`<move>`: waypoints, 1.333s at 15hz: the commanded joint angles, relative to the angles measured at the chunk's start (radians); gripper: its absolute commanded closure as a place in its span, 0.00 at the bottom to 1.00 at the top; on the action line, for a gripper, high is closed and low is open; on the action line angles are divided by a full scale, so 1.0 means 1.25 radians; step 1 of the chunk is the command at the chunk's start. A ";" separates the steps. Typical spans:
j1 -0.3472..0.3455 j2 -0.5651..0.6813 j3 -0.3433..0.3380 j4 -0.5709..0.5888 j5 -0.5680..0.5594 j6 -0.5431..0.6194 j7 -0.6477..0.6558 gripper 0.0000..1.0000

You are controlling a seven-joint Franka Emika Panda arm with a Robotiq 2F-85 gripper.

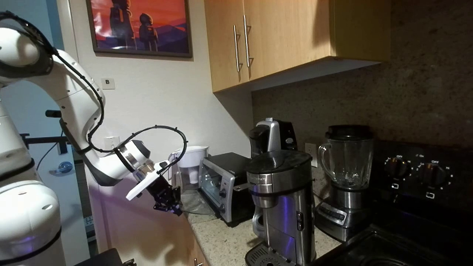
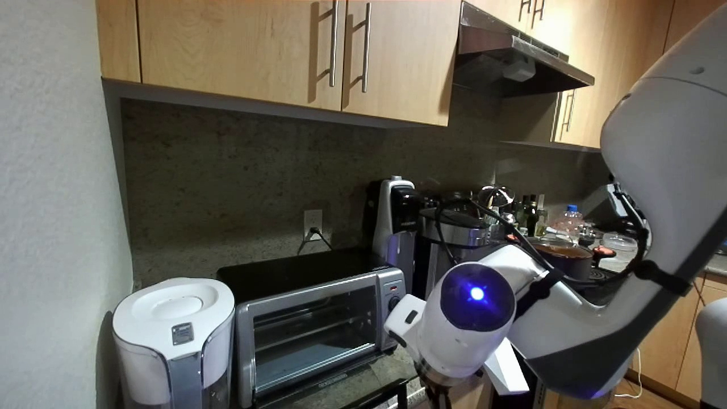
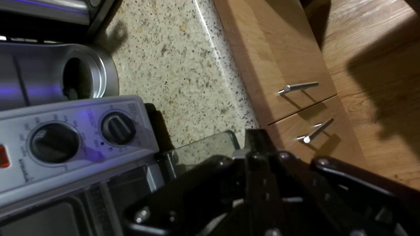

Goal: Close the oven door

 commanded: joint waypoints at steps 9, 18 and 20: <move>-0.038 -0.116 -0.037 0.015 0.004 0.053 -0.037 1.00; -0.079 -0.135 -0.070 0.025 0.011 0.114 -0.038 1.00; -0.072 -0.148 -0.096 0.019 0.008 0.146 -0.017 1.00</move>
